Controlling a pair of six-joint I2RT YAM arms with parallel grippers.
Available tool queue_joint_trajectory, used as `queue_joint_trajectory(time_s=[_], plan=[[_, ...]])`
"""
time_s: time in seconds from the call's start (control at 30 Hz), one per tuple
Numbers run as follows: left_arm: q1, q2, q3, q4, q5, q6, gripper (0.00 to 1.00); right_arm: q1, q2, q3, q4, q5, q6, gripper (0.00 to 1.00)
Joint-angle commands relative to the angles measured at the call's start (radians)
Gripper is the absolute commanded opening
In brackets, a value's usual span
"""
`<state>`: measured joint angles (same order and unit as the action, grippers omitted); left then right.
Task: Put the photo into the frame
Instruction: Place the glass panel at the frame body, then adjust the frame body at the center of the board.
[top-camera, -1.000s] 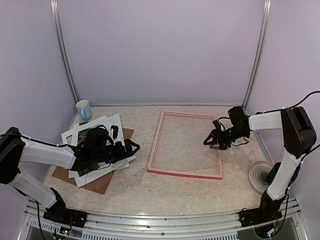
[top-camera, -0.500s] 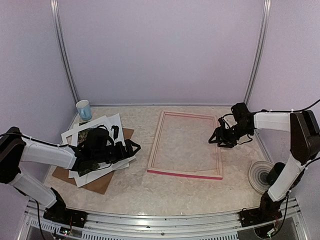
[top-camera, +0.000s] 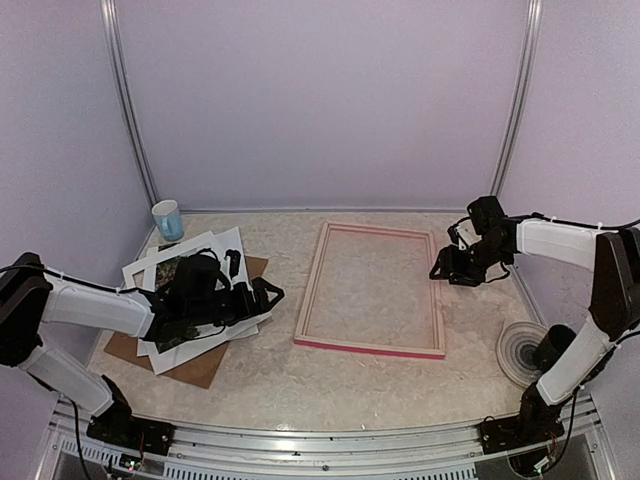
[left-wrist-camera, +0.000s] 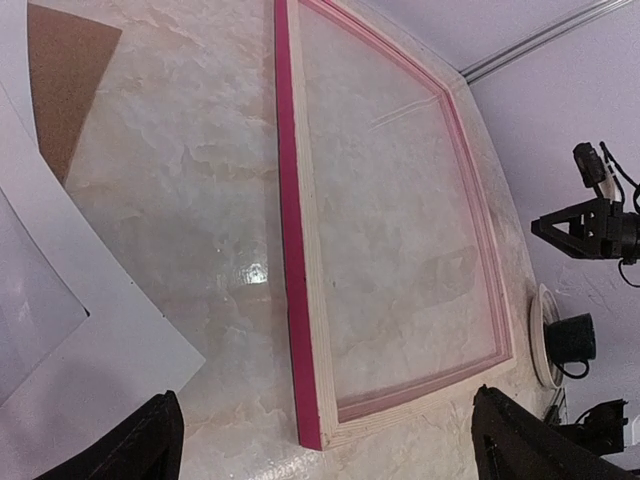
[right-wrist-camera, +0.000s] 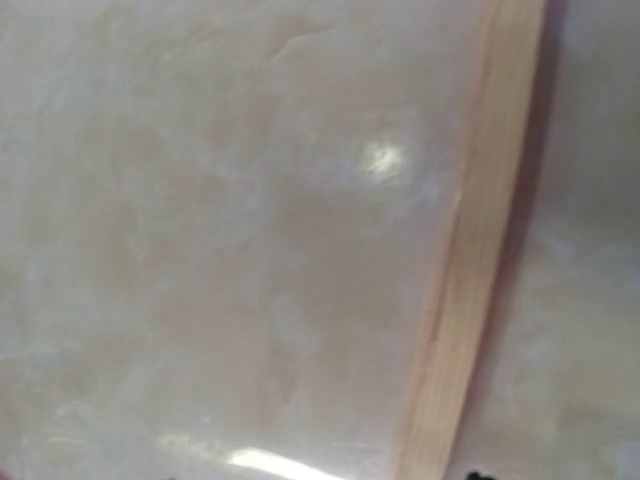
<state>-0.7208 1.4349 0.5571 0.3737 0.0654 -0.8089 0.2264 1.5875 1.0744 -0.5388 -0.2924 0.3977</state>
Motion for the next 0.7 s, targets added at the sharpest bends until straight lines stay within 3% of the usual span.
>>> queue_joint_trajectory(time_s=[0.0, 0.27, 0.47, 0.67], plan=[[-0.011, 0.021, 0.045, 0.022, -0.002, 0.000, 0.99, 0.008, -0.003, 0.016, 0.009, 0.077, 0.014, 0.59], [-0.023, 0.102, 0.154, -0.016, -0.051, 0.031, 0.99, 0.009, 0.084, 0.066, 0.032, 0.253, 0.030, 0.45], [-0.026, 0.207, 0.281, -0.056, -0.114, 0.075, 0.99, 0.022, 0.180, 0.102, 0.050, 0.296, 0.036, 0.35], [-0.026, 0.354, 0.405, -0.088, -0.119, 0.099, 0.99, 0.041, 0.251, 0.151, 0.049, 0.340, 0.035, 0.33]])
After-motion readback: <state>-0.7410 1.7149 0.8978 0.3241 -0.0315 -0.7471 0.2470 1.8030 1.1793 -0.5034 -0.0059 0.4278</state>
